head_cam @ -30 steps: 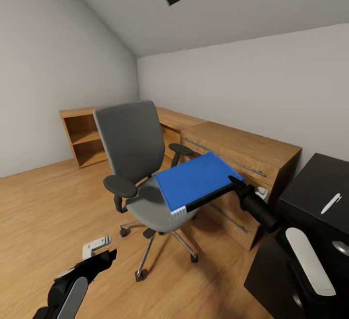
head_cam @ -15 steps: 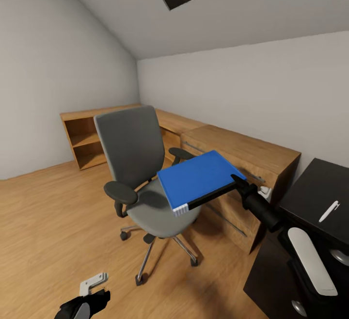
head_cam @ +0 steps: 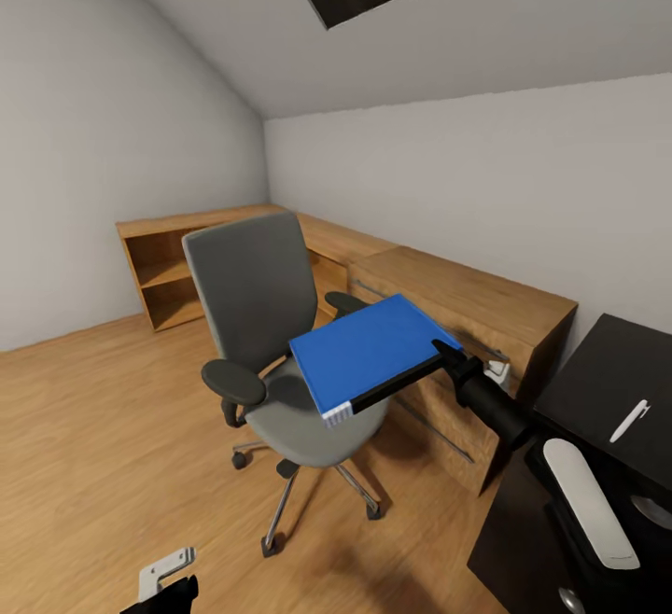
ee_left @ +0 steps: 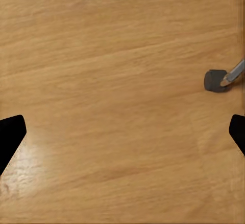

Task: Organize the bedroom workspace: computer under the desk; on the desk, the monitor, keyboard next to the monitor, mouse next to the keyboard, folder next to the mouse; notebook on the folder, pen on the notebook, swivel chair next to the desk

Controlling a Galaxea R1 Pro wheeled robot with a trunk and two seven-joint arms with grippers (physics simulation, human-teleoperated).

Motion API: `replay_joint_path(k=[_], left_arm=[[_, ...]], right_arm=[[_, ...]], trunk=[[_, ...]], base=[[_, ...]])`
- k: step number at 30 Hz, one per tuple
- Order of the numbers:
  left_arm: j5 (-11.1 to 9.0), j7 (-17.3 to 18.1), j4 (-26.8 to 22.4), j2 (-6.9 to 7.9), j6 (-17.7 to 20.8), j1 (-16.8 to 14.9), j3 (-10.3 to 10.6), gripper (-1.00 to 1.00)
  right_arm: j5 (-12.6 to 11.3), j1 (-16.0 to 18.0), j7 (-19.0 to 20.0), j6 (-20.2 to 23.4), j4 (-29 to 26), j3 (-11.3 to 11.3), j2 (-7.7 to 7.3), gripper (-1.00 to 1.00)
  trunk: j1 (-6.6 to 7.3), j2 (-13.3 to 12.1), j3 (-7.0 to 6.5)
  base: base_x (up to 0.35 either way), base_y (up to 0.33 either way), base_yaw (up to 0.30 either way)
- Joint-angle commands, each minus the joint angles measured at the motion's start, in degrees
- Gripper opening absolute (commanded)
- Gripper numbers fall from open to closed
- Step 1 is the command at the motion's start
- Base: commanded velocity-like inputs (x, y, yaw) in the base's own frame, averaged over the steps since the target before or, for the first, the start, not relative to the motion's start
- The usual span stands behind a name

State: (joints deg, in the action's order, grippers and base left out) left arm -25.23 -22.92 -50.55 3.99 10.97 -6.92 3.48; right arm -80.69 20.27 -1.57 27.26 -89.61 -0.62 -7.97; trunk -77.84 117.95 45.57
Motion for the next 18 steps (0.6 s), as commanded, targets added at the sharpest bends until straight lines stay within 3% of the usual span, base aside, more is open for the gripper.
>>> replay_joint_path(k=[1,7,18], left_arm=[[-0.4,-0.5,-0.1,0.06,0.1,0.0,0.3,1.0],[-0.2,-0.4,0.1,-0.06,-0.2,0.0,0.3,1.0],[-0.3,-0.4,1.9,-0.15,-1.3,0.0,1.4,1.0]], right_arm=[[-0.3,0.0,-0.2,0.3,0.0,-0.1,0.01,-1.0],[-0.5,0.0,-0.2,0.2,0.2,0.0,0.05,-1.0],[-0.2,0.0,-0.5,-1.7,0.4,-0.2,0.3,-1.0]], trunk=[[0.23,-0.4,-0.13],[1.55,-2.8,-1.24],[3.97,-7.2,-3.62]], base=[[0.0,0.0,0.0],[0.0,0.0,-0.01],[0.0,0.0,-0.226]])
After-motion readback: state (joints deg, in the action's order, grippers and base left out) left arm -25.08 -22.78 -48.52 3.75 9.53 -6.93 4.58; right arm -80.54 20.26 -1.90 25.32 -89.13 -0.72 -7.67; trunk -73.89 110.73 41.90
